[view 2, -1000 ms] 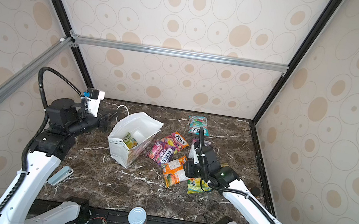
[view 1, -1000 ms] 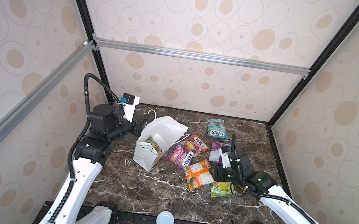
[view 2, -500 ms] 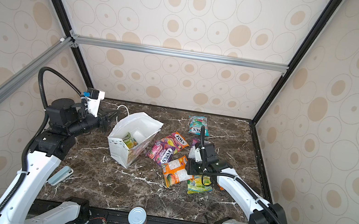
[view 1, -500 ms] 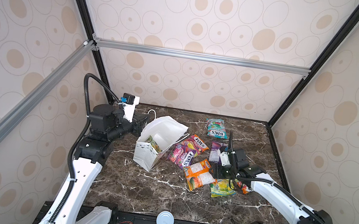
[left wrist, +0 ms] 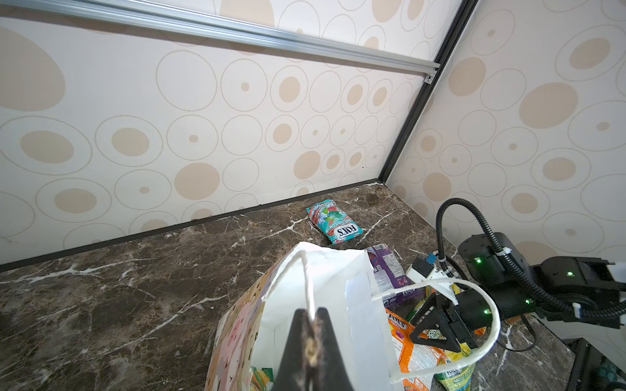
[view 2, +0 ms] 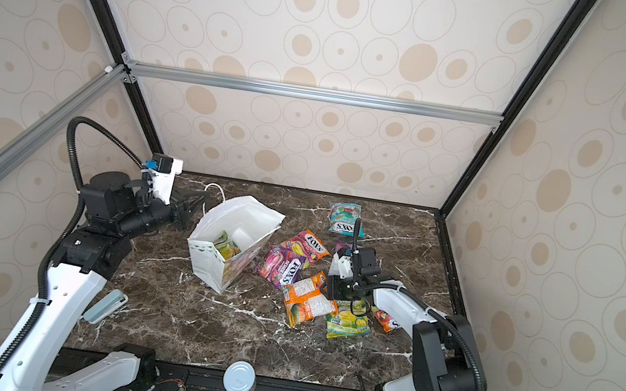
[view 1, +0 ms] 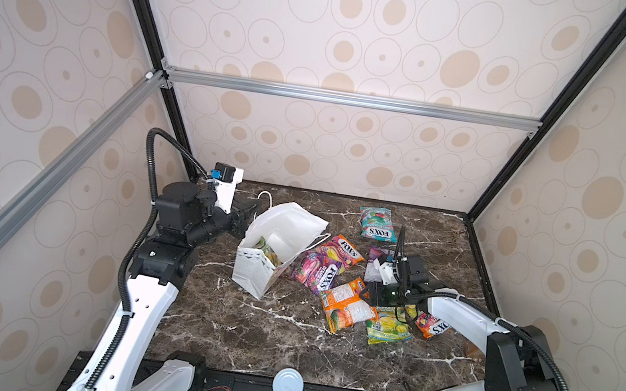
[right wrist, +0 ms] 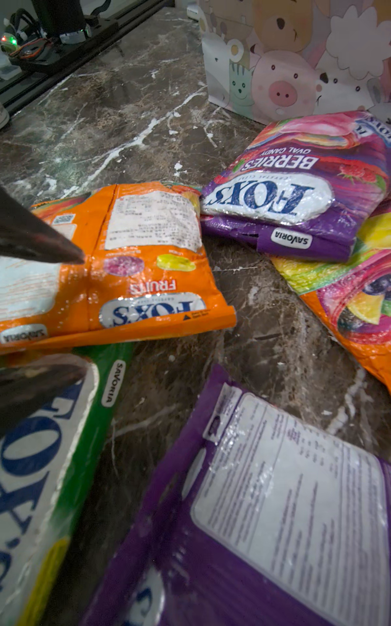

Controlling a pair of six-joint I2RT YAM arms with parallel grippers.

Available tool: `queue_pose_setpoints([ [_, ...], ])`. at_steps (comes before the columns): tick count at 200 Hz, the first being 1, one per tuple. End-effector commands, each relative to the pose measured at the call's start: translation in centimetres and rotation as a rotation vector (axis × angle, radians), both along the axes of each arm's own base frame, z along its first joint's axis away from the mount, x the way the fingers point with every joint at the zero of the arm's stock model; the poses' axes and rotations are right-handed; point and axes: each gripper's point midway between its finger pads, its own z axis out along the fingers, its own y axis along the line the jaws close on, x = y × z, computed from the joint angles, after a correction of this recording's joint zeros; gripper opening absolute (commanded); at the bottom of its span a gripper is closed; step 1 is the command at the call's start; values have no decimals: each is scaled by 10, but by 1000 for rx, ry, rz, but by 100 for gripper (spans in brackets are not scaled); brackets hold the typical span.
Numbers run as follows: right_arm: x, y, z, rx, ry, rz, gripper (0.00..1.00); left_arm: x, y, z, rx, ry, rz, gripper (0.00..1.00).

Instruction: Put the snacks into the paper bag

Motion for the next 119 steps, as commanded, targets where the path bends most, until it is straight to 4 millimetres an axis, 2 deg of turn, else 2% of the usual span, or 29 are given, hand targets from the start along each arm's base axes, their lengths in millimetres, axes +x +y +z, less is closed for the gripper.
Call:
queue_pose_setpoints([
  [1, 7, 4, 2, 60, -17, 28, 44, -1, 0, 14, -12, -45, -4, 0],
  [38, 6, 12, 1, 129, -14, 36, 39, -2, 0, 14, -13, -48, -2, 0],
  [94, 4, 11, -20, 117, 26, 25, 38, -1, 0, 14, -12, -48, -3, 0],
  [109, 5, 12, -21, 122, 32, 22, 29, -2, 0, 15, -10, -51, -2, 0],
  [119, 6, 13, -20, 129, 28, 19, 19, -2, 0, 15, -10, -52, -2, 0],
])
